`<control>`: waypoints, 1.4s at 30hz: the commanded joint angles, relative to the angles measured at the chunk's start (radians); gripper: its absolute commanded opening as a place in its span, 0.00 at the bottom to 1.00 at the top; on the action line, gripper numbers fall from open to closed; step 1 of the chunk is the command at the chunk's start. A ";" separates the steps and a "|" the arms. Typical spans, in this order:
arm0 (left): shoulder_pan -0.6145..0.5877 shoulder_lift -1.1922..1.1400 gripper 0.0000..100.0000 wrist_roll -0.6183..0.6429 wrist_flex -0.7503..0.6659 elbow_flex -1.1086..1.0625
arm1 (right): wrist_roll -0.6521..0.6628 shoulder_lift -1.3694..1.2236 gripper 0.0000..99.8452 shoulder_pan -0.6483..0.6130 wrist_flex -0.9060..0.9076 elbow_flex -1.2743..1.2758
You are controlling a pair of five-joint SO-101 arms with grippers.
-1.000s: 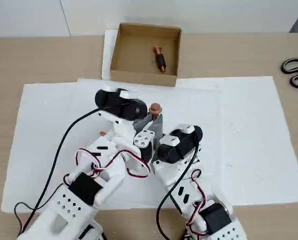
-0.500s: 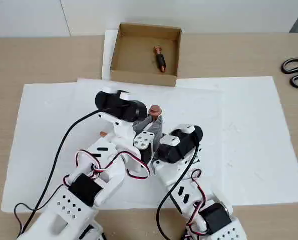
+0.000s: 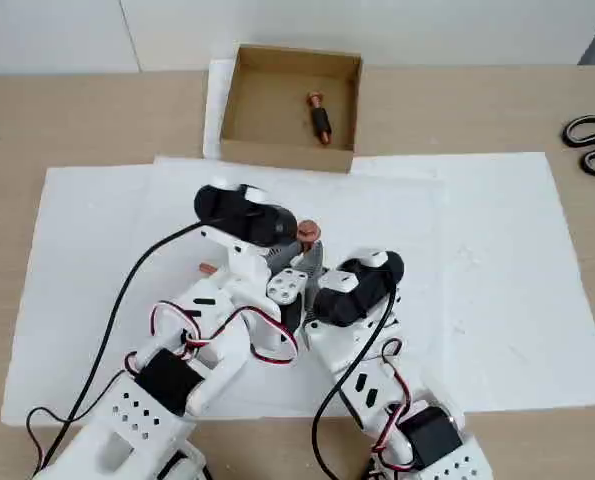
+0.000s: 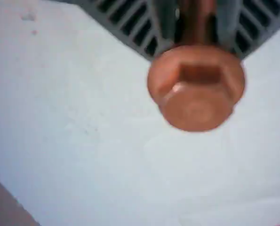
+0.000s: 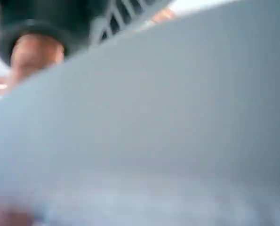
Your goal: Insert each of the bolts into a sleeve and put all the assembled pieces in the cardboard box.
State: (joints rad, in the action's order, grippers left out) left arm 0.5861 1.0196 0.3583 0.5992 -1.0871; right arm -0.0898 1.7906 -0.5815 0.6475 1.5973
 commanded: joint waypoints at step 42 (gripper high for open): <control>-0.094 0.018 0.16 -0.023 0.230 0.171 | -0.005 0.015 0.00 0.005 -0.024 0.014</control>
State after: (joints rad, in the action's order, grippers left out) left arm 0.5432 1.0196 0.3399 0.8247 -0.9766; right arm -0.0898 1.7906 -0.5815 0.6475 1.6218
